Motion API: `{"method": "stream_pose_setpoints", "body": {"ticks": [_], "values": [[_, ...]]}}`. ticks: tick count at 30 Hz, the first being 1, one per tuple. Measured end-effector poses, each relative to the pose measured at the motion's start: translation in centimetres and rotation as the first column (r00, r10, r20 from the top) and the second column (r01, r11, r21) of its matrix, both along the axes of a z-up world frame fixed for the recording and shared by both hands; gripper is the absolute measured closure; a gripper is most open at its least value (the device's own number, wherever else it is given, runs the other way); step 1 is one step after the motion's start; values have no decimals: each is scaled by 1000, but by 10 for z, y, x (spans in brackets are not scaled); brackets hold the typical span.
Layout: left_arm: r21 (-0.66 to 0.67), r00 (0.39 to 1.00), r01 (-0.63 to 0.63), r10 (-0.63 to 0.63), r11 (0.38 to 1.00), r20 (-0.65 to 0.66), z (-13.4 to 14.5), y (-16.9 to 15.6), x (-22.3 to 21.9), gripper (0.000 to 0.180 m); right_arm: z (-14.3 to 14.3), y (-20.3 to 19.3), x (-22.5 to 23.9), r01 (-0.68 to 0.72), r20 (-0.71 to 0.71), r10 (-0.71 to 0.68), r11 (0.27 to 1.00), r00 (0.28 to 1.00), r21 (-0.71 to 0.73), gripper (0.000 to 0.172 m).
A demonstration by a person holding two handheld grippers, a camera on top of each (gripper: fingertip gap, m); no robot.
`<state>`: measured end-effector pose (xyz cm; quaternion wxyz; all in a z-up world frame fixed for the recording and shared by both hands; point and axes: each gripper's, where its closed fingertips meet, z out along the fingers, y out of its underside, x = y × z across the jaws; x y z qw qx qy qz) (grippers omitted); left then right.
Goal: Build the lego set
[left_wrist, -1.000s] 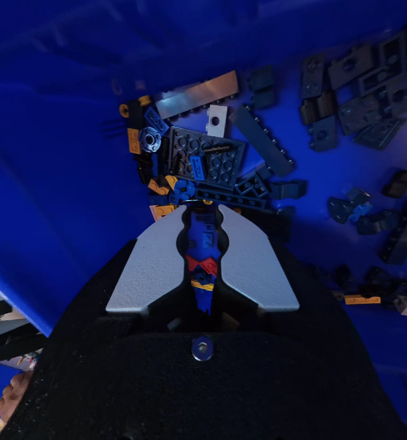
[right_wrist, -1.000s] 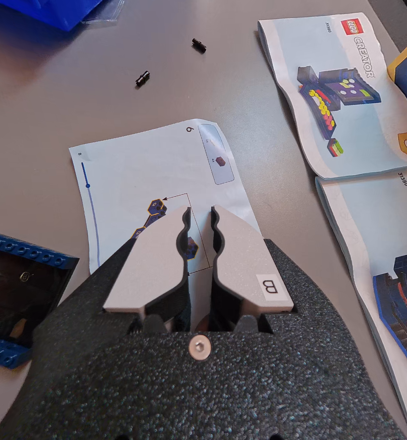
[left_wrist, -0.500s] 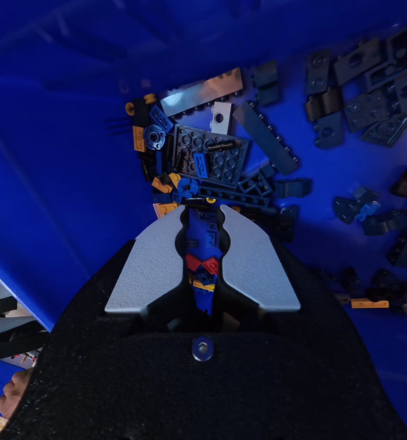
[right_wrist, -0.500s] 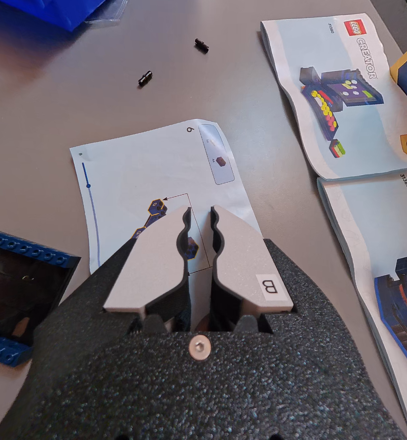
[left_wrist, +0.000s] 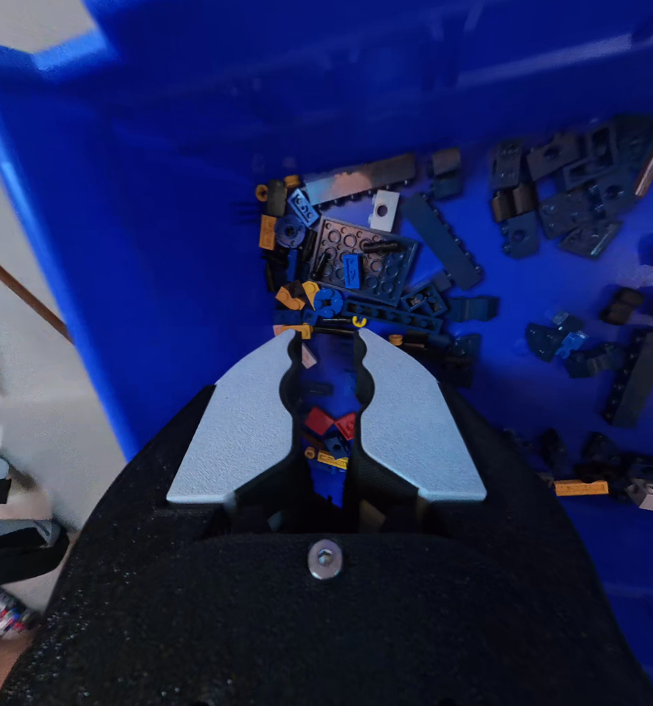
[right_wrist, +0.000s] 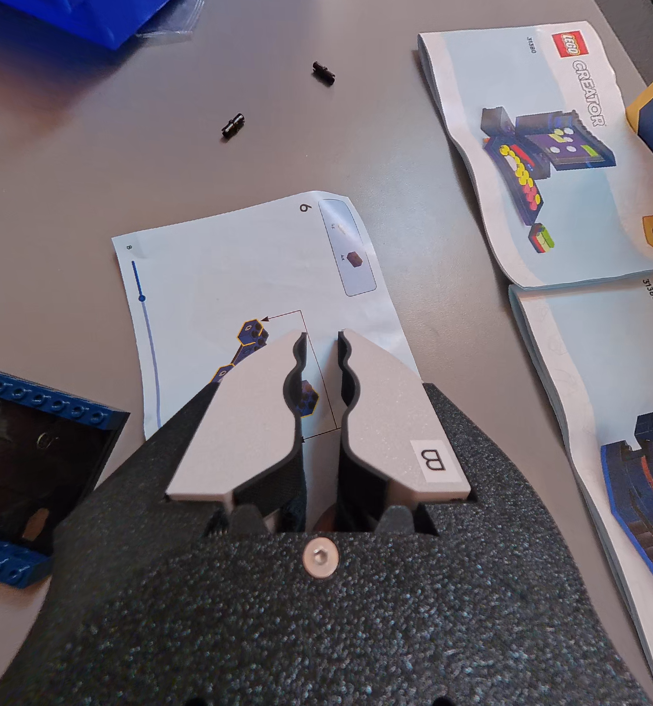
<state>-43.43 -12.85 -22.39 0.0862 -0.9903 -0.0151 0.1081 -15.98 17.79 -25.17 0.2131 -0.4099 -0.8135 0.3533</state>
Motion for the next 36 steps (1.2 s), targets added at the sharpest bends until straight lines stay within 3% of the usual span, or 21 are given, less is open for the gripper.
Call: {"method": "stream_pose_setpoints", "body": {"ticks": [6, 12, 18, 24, 30, 36], "values": [[45, 999, -1, -1, 999, 38, 3, -3, 5, 154, 0, 0, 0, 0, 1, 0, 1000, 1000, -1, 156], [-34, 998, 55, -55, 998, 12, -8, -10, 3, 153, 0, 0, 0, 0, 0, 0, 1000, 1000, 0, 156], [2, 999, 31, -31, 1000, -13, -15, 2, -4, 167, 0, 0, 0, 0, 0, 0, 1000, 1000, -1, 156], [-17, 993, 33, -31, 999, 113, -23, -3, 14, 170, 0, 0, 0, 0, 0, 0, 1000, 1000, 0, 156], [-19, 998, 28, -27, 999, 65, -20, -5, 8, 160, 0, 0, 0, 0, 0, 0, 1000, 1000, 1, 156], [3, 996, -17, 17, 1000, 89, -22, -3, 3, 162, 0, 0, 0, 0, -1, 0, 1000, 1000, 1, 156]]}}
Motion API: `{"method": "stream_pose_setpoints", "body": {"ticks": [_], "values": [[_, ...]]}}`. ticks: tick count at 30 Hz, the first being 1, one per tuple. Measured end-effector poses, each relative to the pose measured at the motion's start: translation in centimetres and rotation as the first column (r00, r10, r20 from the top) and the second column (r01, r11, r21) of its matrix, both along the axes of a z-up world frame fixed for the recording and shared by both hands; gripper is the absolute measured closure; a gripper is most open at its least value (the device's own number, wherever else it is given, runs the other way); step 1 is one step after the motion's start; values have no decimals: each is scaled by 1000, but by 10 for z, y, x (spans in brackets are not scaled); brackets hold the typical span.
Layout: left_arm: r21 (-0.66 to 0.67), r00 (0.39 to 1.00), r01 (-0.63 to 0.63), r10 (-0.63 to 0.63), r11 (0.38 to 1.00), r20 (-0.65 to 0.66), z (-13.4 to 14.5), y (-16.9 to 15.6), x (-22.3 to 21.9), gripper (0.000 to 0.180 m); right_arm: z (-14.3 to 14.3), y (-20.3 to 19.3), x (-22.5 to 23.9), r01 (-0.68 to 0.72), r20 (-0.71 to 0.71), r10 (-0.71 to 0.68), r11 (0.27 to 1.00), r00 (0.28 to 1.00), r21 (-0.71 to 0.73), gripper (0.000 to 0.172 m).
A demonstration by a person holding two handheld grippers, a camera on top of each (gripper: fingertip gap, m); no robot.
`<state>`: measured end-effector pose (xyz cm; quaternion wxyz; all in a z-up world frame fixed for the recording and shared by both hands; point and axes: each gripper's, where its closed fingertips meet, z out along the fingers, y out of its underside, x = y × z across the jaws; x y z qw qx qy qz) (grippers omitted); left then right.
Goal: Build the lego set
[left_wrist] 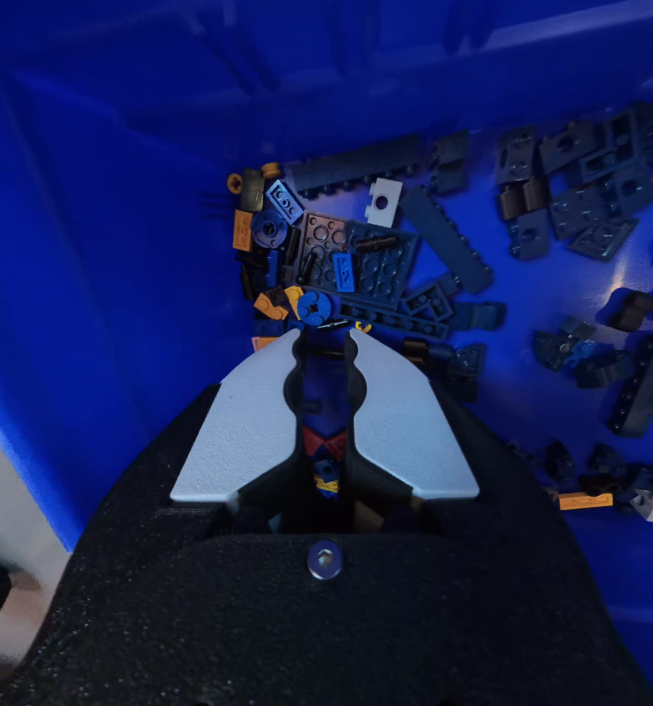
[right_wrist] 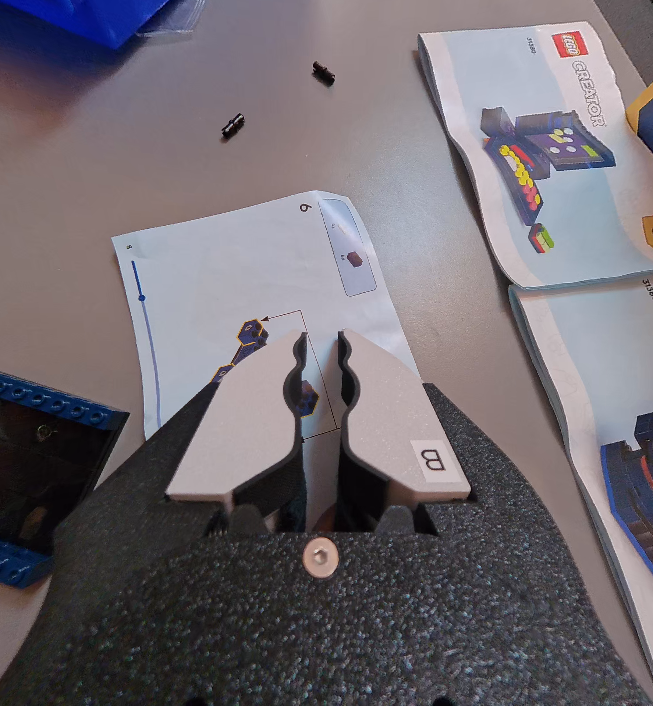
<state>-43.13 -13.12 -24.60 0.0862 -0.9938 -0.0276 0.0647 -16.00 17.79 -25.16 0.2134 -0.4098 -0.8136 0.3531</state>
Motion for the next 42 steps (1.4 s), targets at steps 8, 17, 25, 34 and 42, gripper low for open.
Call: {"method": "stream_pose_setpoints", "body": {"ticks": [8, 17, 25, 34, 42], "values": [[48, 995, -64, 60, 997, 75, -1, 6, -1, 164, 0, 0, 0, 0, -1, 0, 1000, 1000, 1, 156], [99, 996, 26, -17, 995, -91, 26, 8, -4, 172, 0, 0, 0, -1, -3, 1, 1000, 1000, 4, 157], [178, 971, 181, -147, 967, -186, 75, 26, 32, 172, 0, 0, 0, -2, -4, 2, 1000, 1000, 5, 157], [334, 908, 385, -289, 860, -303, 110, 61, 62, 172, 0, -1, 1, -9, -8, 9, 1000, 1000, 12, 159], [282, 719, 695, -640, 661, -272, 118, 156, 150, 173, 0, -1, 1, -10, -11, 10, 1000, 1000, 16, 159]]}}
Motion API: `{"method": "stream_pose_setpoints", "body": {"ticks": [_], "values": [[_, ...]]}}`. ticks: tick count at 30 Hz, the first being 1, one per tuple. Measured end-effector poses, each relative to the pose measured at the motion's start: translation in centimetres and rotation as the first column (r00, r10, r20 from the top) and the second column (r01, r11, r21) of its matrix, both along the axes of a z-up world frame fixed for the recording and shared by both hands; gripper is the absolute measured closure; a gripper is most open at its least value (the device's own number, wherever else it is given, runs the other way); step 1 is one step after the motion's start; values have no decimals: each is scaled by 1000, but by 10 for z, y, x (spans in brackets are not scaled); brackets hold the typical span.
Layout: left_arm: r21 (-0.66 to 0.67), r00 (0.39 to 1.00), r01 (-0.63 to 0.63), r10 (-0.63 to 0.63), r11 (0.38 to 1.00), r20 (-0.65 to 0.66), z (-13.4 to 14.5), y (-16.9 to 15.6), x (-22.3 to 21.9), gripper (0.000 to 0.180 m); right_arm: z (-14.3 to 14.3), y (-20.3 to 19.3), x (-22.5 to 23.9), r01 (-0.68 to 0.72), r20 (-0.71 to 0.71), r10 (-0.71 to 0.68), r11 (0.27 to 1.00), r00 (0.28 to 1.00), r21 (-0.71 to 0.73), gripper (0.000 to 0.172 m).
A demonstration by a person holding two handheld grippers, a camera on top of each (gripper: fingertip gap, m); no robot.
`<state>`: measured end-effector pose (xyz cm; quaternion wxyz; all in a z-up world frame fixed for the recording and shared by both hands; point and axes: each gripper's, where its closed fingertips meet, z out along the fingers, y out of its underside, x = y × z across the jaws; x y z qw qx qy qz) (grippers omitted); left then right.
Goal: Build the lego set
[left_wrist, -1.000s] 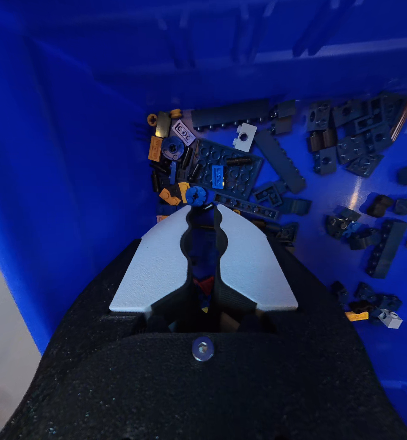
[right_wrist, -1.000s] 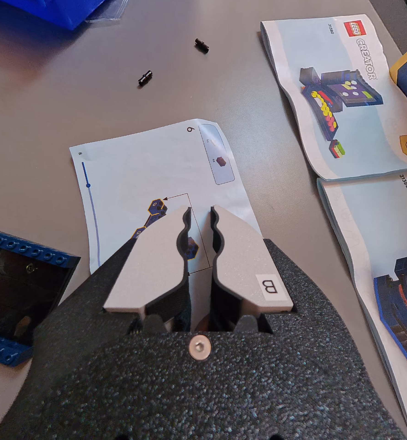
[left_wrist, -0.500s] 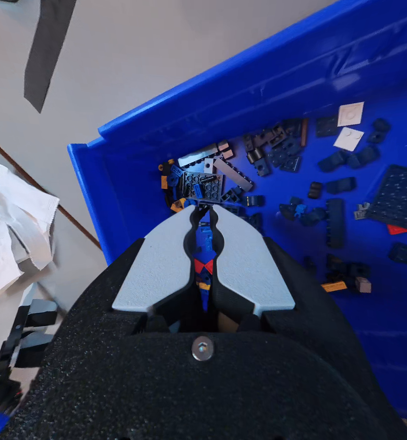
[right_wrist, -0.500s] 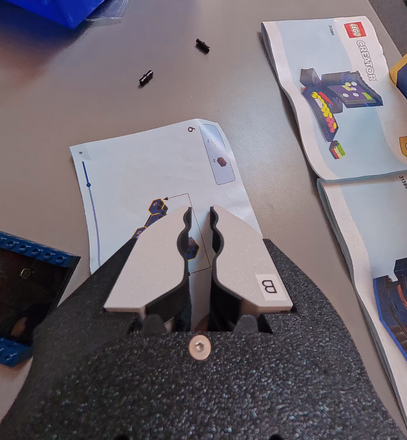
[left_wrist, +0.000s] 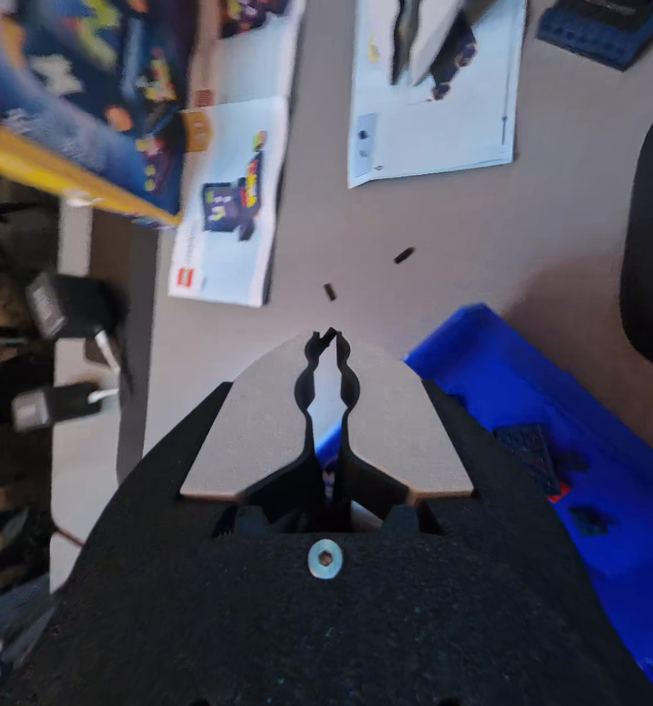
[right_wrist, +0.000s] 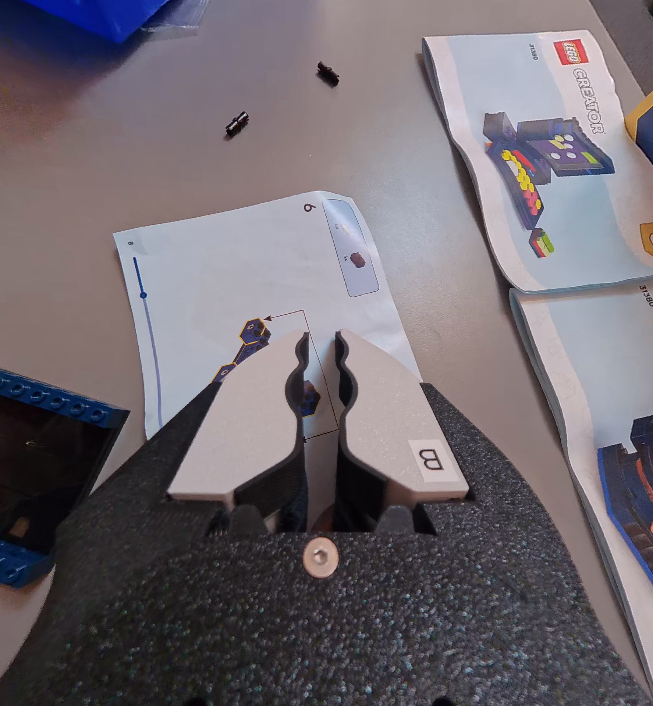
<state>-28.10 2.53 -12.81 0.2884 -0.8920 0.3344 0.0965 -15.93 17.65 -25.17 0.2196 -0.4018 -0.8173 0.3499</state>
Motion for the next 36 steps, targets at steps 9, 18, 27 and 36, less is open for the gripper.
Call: {"method": "stream_pose_setpoints", "body": {"ticks": [9, 18, 27, 36], "values": [[-515, 998, 56, -61, 855, 7, -109, 38, 18, 172, 0, -2, 1, -18, -23, 18, 999, 1000, 32, 163], [-531, 994, 95, -51, 842, 96, -121, 36, 24, 159, 0, -2, 1, -19, -20, 20, 999, 1000, 28, 163], [-18, 977, -167, 168, 986, 131, -3, 50, -5, 154, 0, -2, 2, -23, -26, 24, 999, 999, 37, 164], [156, 833, -550, 525, 820, 177, 21, -78, -63, 151, 0, -2, 2, -23, -15, 23, 1000, 1000, 21, 164]]}}
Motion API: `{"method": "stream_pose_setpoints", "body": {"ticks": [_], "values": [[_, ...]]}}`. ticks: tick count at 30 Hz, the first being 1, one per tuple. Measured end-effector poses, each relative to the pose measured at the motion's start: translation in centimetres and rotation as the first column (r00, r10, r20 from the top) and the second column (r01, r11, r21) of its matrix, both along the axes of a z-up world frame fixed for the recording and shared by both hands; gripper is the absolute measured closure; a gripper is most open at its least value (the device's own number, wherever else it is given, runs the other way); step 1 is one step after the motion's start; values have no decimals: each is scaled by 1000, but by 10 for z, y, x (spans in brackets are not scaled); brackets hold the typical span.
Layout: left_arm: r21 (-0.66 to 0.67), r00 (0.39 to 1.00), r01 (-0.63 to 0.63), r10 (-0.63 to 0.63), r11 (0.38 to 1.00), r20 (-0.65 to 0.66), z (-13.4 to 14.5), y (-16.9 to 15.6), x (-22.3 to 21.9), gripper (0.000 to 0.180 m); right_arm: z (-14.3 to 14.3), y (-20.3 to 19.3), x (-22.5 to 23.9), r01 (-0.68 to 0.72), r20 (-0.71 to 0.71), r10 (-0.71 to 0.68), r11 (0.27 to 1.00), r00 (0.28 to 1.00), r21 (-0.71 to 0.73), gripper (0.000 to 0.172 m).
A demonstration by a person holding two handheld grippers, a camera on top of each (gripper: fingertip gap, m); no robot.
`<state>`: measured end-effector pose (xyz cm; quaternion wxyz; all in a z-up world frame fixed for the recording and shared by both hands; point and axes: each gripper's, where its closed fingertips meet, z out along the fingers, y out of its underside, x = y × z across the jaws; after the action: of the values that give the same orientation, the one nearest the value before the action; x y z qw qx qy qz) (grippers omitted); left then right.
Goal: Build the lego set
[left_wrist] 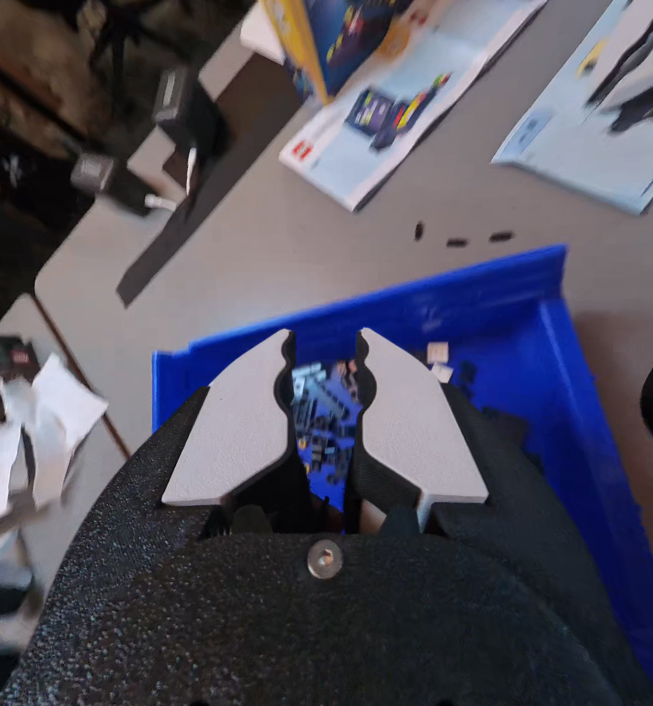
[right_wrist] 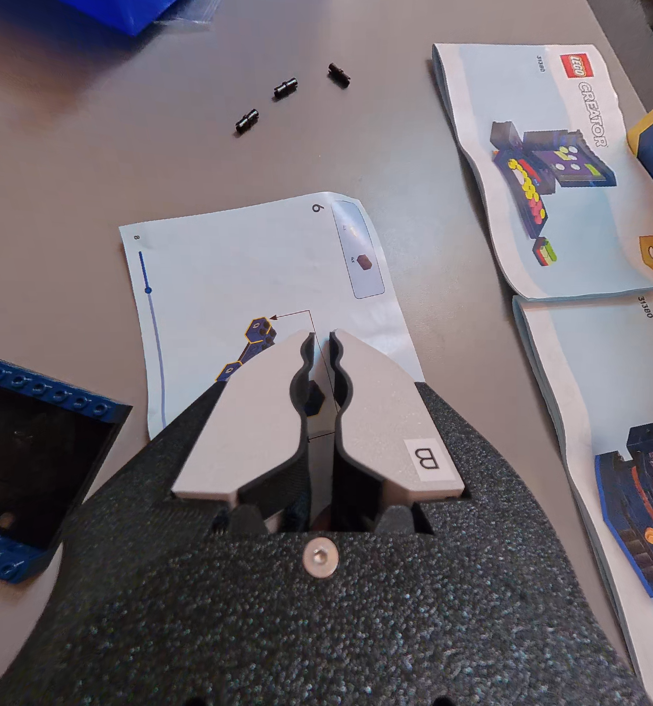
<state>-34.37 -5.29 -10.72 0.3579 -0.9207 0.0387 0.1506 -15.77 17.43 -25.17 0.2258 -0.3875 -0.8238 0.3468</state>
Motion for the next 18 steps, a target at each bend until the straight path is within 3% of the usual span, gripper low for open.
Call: {"method": "stream_pose_setpoints", "body": {"ticks": [7, 11, 18], "values": [[-168, 983, -176, 182, 970, 18, -38, -56, -15, 152, 0, 0, 0, 1, 4, -1, 1000, 1000, -5, 164], [-249, 968, -182, 218, 951, 126, -57, -67, -11, 149, 0, 0, 0, 1, 4, -1, 1000, 1000, -5, 164], [-288, 970, -155, 201, 945, 136, -62, -69, -12, 147, 0, 0, 0, 1, 2, -1, 1000, 1000, -3, 164]]}}
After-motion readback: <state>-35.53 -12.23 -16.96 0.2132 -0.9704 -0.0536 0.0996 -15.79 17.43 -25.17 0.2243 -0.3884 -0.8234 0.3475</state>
